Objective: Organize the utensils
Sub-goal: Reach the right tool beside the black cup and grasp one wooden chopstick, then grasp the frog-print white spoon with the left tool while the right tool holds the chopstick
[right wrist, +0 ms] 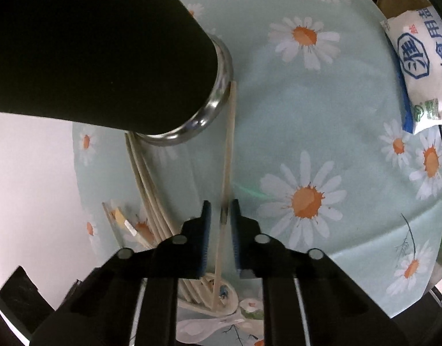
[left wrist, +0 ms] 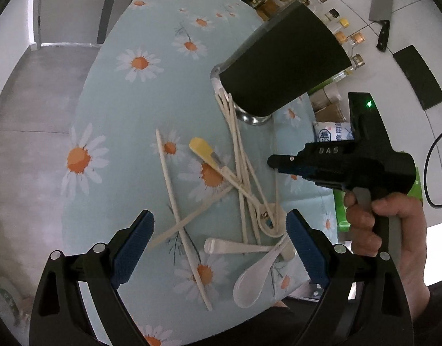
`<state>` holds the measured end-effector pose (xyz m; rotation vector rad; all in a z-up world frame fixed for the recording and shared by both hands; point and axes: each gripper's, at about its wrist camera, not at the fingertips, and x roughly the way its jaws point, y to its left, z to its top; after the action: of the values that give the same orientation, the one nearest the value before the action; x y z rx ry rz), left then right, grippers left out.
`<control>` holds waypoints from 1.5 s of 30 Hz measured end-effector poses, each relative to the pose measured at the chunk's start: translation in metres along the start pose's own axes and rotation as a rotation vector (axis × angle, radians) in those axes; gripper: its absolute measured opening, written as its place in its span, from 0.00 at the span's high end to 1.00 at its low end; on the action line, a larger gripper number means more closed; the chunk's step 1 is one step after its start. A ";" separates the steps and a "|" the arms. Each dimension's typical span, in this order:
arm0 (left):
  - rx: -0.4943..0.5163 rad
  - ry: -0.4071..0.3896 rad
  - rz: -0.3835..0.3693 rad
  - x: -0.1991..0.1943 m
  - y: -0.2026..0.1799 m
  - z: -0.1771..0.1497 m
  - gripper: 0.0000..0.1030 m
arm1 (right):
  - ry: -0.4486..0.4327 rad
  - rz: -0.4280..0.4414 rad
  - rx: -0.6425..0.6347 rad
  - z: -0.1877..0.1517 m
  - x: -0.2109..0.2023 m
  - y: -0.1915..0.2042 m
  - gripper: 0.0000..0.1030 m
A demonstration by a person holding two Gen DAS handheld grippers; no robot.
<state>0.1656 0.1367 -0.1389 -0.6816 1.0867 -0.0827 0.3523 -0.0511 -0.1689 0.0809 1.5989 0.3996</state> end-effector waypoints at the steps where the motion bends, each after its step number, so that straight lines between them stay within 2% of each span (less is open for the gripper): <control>1: 0.002 0.004 -0.001 0.001 0.000 0.002 0.13 | 0.000 -0.009 0.001 0.000 -0.001 0.002 0.94; 5: -0.027 0.020 -0.040 0.008 0.003 0.007 0.13 | 0.015 0.025 0.041 -0.005 -0.002 -0.007 0.94; 15: -0.027 0.033 -0.049 0.015 -0.014 0.008 0.16 | 0.026 0.162 0.061 -0.003 -0.017 -0.026 0.94; 17: 0.006 0.051 -0.033 0.017 -0.022 0.005 0.17 | 0.025 0.187 0.035 -0.004 -0.024 -0.028 0.94; 22: 0.109 0.089 0.064 0.020 -0.046 -0.002 0.17 | -0.003 0.286 -0.077 -0.011 -0.044 -0.026 0.94; 26: 0.257 0.146 0.132 0.031 -0.076 -0.016 0.25 | -0.069 0.318 -0.167 -0.022 -0.061 -0.027 0.94; 28: 0.298 0.179 0.142 0.038 -0.088 -0.024 0.27 | -0.084 0.331 -0.181 -0.027 -0.071 -0.037 0.94; 31: 0.384 0.236 0.189 0.051 -0.106 -0.036 0.34 | -0.098 0.366 -0.191 -0.031 -0.083 -0.054 0.94; 34: 0.444 0.288 0.217 0.067 -0.117 -0.045 0.41 | -0.104 0.359 -0.216 -0.034 -0.088 -0.064 0.94; 38: 0.478 0.343 0.278 0.085 -0.118 -0.049 0.44 | -0.089 0.367 -0.236 -0.036 -0.087 -0.071 0.94; 42: 0.469 0.387 0.278 0.094 -0.118 -0.050 0.55 | -0.075 0.378 -0.260 -0.040 -0.092 -0.081 0.94; 45: 0.445 0.405 0.261 0.097 -0.119 -0.048 0.55 | -0.074 0.390 -0.267 -0.041 -0.092 -0.084 0.94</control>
<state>0.2030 -0.0180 -0.1634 -0.1175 1.4767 -0.2373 0.3355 -0.1649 -0.1062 0.2025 1.4415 0.8997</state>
